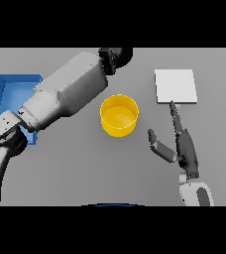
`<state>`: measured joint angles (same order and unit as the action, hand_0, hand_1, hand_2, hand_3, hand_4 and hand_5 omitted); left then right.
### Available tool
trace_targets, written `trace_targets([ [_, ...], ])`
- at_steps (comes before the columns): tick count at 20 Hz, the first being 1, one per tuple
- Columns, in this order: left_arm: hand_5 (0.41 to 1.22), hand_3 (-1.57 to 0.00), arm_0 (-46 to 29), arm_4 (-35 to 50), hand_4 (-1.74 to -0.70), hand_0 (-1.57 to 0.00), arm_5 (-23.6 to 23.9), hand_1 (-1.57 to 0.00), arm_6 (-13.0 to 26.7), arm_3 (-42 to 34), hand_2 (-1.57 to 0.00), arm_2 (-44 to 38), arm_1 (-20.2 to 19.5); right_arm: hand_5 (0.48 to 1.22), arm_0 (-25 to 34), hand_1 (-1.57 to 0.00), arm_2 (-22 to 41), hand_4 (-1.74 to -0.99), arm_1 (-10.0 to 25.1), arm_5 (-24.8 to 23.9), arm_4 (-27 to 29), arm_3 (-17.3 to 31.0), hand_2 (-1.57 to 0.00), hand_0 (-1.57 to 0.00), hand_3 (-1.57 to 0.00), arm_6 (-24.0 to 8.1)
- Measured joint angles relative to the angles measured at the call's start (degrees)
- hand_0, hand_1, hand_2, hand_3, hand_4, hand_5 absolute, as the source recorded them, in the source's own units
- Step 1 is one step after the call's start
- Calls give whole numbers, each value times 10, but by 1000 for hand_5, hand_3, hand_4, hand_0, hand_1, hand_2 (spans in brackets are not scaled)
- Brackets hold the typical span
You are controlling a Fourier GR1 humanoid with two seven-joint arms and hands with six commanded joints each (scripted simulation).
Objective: Pick up the red beaker and tilt it to pour out 1 green nut into yellow bowl. Pick up the yellow bowl and place it on the metallic measuring scale.
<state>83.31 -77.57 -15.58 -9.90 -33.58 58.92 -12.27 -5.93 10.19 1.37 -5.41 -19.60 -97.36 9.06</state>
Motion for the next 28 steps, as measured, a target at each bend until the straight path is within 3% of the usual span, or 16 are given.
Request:
trace_targets([
  [1,1221,-1023,16,15,-1733,-1571,-1,-1571,7,18,-1571,-26,-9,680,9,1,-6,-1028,2,-1,3,5,1,1,1,-14],
  [4,1221,-1290,44,55,-1729,-1571,21,-1571,-1,64,-1571,-90,-30,683,6,1,-7,-1001,-2,2,12,3,1,1,1,-19],
  [7,1221,-1427,65,126,-1735,-1571,7,-1571,44,114,-1571,-189,-59,672,-1,1,-1,-990,-2,2,6,3,1,1,1,-2],
  [11,1221,-1454,52,219,-1738,-1571,32,-1571,103,154,-1571,-307,-115,668,7,1,-2,-1004,-10,4,17,17,1,1,1,1],
  [16,1221,-1412,-33,331,-1740,-1571,106,-1571,159,163,-1571,-427,-189,655,25,1,-4,-1034,-15,7,26,27,1,1,1,-11],
  [19,1221,-1441,-92,393,-1741,-1571,140,-1571,216,141,-1571,-487,-218,652,22,1,-4,-1057,-7,6,19,25,1,1,1,-6],
  [20,1221,-1452,-114,414,-1741,-1571,153,-1571,219,132,-1571,-506,-221,651,20,1,1,-1053,-13,2,14,28,1,1,1,-6],
  [28,1221,-1464,-311,538,-1741,-1571,208,-1571,313,-46,-1571,-586,-211,650,23,1,3,-1035,2,-1,-6,14,1,1,1,-25],
])
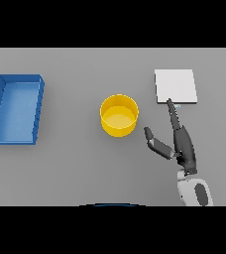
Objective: Pick up the red beaker and tilt it to pour out 1 green nut into yellow bowl. Pick up the yellow bowl and place it on the metallic measuring scale.
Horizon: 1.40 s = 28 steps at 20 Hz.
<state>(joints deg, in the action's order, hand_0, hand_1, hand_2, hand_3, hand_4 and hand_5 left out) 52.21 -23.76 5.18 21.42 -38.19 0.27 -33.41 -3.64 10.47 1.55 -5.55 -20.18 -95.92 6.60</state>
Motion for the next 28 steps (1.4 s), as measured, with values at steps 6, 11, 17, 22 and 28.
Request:
trace_targets([
  [6,1221,-1478,-136,38,-1741,-1571,41,-1571,50,-155,-1571,-18,28,648,-10,1,3,-1014,-5,5,5,15,1,1,1,20],
  [11,1151,-1541,-211,55,-1741,-1571,59,-1571,72,-235,-1571,-22,59,650,-16,1,0,-1012,-2,8,13,8,1,1,1,27],
  [17,892,-1563,-254,38,-1536,-1571,60,-1571,92,-277,-1571,-8,60,636,-15,1,-1,-1021,2,6,10,-4,1,1,1,17],
  [22,720,-952,-283,48,-1002,-1207,26,-995,91,-316,-1020,-2,47,636,-21,1,-2,-1004,0,4,13,6,1,1,1,35],
  [28,657,-251,-288,35,-822,-316,-6,-260,91,-300,-267,24,42,639,-19,1,-4,-1009,1,5,15,2,1,1,1,34],
])
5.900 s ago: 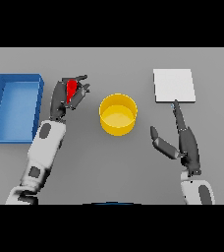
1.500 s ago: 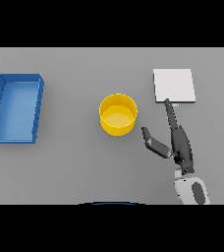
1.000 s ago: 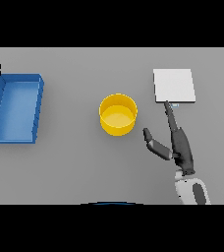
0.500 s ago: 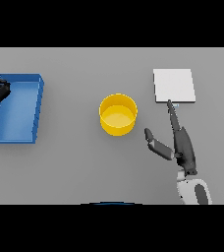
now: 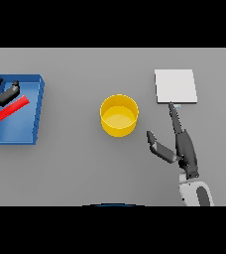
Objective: Pick up the red beaker and tilt it to pour out 1 green nut into yellow bowl. Pick up the yellow bowl and place it on the metallic measuring scale.
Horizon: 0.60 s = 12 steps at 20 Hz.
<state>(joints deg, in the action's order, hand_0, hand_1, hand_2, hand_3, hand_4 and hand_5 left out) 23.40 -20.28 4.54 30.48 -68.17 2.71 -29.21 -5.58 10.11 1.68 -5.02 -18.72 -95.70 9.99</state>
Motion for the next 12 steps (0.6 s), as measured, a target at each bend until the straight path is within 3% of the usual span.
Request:
trace_targets([
  [5,651,-82,6,-4,-782,-103,7,-85,-26,15,-87,-1,-1,640,2,1,3,-1020,5,2,-9,-3,1,1,1,-13],
  [6,655,-65,9,-4,-773,-82,8,-67,-30,14,-69,-2,-2,666,10,1,8,-1014,11,3,-23,-6,1,1,1,-38],
  [7,657,-52,11,-5,-763,-65,10,-54,-41,18,-55,-2,-4,669,20,1,13,-1005,21,21,-22,-4,1,1,1,-30],
  [10,662,-26,2,-6,-746,-33,16,-27,-47,5,-28,1,0,678,84,1,32,-1071,95,78,-68,14,1,1,1,-57],
  [12,668,-16,12,-4,-740,-21,14,-17,-50,2,-17,3,4,674,123,1,60,-1122,122,113,-104,23,1,1,1,-77],
])
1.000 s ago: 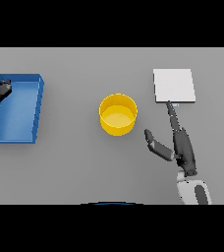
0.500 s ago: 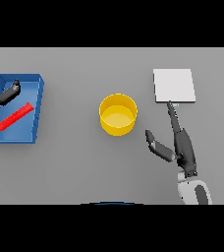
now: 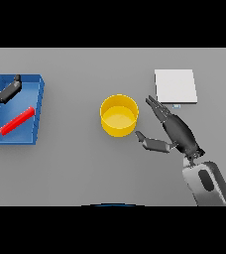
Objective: Pick up the red beaker and tilt it to pour out 1 green nut into yellow bowl. Pick up the yellow bowl and place it on the metallic measuring scale.
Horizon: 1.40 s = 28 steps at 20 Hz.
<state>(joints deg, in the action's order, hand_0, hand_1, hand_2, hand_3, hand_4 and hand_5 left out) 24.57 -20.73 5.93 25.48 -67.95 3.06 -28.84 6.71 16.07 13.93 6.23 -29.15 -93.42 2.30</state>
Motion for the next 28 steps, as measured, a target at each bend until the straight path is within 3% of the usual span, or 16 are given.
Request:
trace_targets([
  [4,685,-6,-6,-2,-736,-8,-3,-6,6,-2,-7,2,-5,677,90,1,50,-1197,52,58,-68,44,1,1,1,5],
  [8,699,-2,5,-4,-741,-3,-5,-2,14,8,-2,2,-6,692,161,1,104,-1226,91,99,-125,85,1,1,1,55],
  [10,702,-1,-3,-2,-744,-1,-4,-1,5,8,-1,2,-6,703,192,1,131,-1223,105,120,-154,104,1,1,1,64],
  [15,704,0,-8,2,-746,0,-9,0,6,-3,0,-2,-14,720,259,1,185,-1218,98,158,-193,167,1,1,1,86],
  [19,698,1,-15,3,-738,1,-9,1,-5,-3,1,-4,-17,727,290,1,211,-1238,64,181,-203,214,1,1,1,78],
  [28,699,1,-12,5,-745,1,-8,1,-5,0,1,-7,-18,740,349,1,241,-1265,41,206,-223,298,1,1,1,84],
])
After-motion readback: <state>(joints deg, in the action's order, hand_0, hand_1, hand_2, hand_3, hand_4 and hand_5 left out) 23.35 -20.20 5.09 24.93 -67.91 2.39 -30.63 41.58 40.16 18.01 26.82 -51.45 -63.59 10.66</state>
